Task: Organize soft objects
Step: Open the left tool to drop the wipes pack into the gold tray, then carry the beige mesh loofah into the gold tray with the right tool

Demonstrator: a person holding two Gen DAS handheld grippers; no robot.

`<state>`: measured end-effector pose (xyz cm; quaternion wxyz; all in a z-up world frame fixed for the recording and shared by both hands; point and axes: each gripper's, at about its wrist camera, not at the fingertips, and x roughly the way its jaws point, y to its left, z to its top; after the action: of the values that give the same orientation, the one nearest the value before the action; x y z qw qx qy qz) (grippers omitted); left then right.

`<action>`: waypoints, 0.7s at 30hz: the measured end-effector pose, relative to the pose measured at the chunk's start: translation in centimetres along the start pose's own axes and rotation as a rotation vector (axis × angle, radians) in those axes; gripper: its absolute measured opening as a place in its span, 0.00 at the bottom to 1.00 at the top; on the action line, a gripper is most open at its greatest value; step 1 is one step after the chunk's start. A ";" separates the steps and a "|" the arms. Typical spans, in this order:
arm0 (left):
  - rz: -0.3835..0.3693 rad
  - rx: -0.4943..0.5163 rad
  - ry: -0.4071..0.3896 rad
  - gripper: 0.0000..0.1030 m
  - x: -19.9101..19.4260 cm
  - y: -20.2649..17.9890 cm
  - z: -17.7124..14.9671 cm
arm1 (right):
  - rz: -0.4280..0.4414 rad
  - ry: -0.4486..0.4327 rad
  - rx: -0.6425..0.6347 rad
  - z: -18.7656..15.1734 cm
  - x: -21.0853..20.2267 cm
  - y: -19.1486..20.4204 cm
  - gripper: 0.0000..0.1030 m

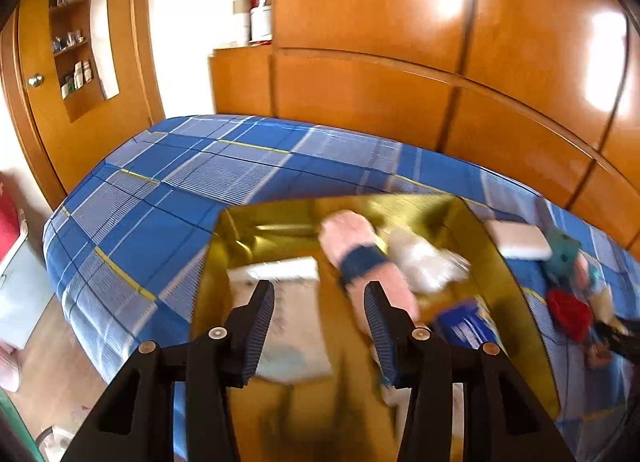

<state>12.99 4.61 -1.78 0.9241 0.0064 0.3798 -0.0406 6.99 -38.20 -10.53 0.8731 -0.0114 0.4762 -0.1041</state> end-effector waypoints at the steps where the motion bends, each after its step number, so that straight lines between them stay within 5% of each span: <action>1: -0.011 0.005 0.004 0.48 -0.4 -0.6 -0.7 | -0.001 0.000 -0.001 0.0 0.0 0.0 0.49; 9: -0.042 0.016 0.053 0.51 -2.5 -4.3 -5.2 | -0.011 -0.004 -0.006 -0.1 -0.2 0.2 0.48; 21: -0.039 0.038 0.046 0.53 -4.1 -4.6 -7.2 | -0.033 -0.006 -0.011 -0.2 -0.3 0.4 0.47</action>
<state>4.68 0.57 -3.97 0.9139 0.0174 0.4003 -0.0654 6.72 -37.69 -10.43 0.8726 -0.0241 0.4738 -0.1159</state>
